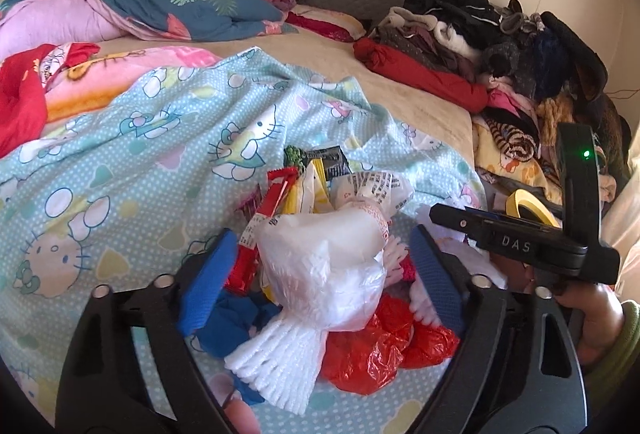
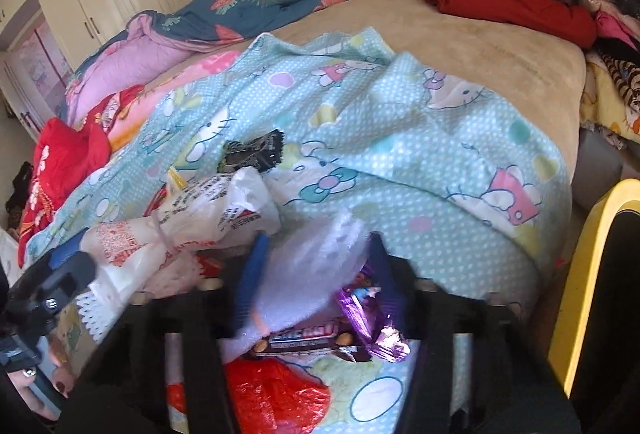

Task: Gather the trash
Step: 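Lower both tools toward the trash pile on the blue sheet, then grasp the white plastic bag with the left tool while the right tool grasps white foam mesh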

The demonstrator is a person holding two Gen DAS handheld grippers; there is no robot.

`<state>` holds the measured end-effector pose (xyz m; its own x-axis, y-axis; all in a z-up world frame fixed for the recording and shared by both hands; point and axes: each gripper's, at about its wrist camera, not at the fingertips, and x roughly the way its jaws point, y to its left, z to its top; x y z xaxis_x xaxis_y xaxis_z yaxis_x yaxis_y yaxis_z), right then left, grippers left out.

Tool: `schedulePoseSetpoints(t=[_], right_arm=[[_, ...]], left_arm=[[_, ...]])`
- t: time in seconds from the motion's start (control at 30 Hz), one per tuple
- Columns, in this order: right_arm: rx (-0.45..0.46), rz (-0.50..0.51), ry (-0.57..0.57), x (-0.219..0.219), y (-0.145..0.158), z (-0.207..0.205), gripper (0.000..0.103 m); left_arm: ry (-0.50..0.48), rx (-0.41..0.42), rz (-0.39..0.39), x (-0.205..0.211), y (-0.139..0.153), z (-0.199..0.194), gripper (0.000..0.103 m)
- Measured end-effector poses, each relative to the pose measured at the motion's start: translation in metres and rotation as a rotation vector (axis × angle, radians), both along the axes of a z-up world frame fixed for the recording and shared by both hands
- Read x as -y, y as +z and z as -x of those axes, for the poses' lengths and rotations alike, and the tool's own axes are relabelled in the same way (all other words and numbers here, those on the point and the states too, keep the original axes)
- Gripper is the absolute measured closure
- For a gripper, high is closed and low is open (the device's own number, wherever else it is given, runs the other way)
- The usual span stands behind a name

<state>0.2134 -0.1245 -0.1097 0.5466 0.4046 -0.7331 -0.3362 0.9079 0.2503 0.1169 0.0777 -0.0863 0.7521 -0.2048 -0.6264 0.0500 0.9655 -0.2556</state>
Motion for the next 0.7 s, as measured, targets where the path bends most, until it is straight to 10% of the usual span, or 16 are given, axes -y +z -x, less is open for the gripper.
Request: schedulePoseSetpoints(t=[0.27, 0.7], right_arm=[[0.069, -0.08, 0.001, 0.015, 0.021, 0.018, 0.084], [0.209, -0.155, -0.05, 0.057, 0.069, 0.049, 0.084]], left_arm=[[0.014, 0.053, -0.017, 0.003, 0.011, 0.008, 0.062], [-0.024, 0.198, 0.006, 0.024, 0.069, 0.02, 0.064]])
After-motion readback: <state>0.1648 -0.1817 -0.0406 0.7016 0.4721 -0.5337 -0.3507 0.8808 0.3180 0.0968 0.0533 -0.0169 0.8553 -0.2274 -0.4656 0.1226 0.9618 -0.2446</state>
